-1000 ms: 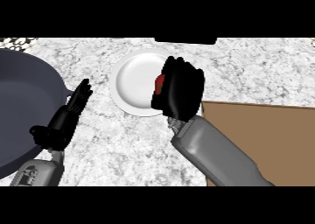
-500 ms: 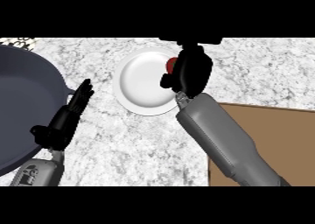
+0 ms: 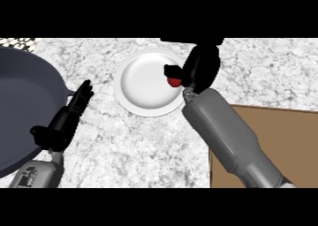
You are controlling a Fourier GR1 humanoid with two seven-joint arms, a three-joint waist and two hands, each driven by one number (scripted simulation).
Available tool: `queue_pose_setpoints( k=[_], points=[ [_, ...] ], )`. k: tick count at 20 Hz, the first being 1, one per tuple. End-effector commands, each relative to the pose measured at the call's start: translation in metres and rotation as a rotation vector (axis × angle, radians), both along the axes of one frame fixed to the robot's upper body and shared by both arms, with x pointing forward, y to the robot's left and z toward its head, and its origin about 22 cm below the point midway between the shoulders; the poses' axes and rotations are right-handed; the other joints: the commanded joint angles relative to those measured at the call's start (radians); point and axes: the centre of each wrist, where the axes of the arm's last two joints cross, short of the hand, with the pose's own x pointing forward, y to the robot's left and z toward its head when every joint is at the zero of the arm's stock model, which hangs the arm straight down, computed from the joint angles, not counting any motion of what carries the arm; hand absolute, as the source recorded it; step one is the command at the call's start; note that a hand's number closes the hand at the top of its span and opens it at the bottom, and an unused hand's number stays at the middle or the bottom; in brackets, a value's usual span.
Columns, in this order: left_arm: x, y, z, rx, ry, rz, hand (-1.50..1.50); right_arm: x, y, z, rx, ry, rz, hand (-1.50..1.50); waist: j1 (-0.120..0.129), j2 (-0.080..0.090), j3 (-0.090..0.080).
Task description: Pick the tomato from the tray and place it in the plate
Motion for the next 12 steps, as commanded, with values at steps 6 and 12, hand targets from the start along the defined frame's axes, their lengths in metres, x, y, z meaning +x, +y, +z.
queue_pose_setpoints(
  k=[6, 12],
  points=[
    [-0.014, 0.018, -0.025, 0.016, 0.092, 0.113, 0.0, -0.021, -0.005, -0.018, 0.45, -0.25, -0.1, -1.5, -0.054, -0.012, -0.006],
    [-0.035, 0.05, -0.027, 0.027, 0.092, 0.161, 0.0, -0.084, -0.011, -0.082, 0.445, -0.252, -0.051, -1.5, -0.094, -0.024, -0.007]
  ],
)
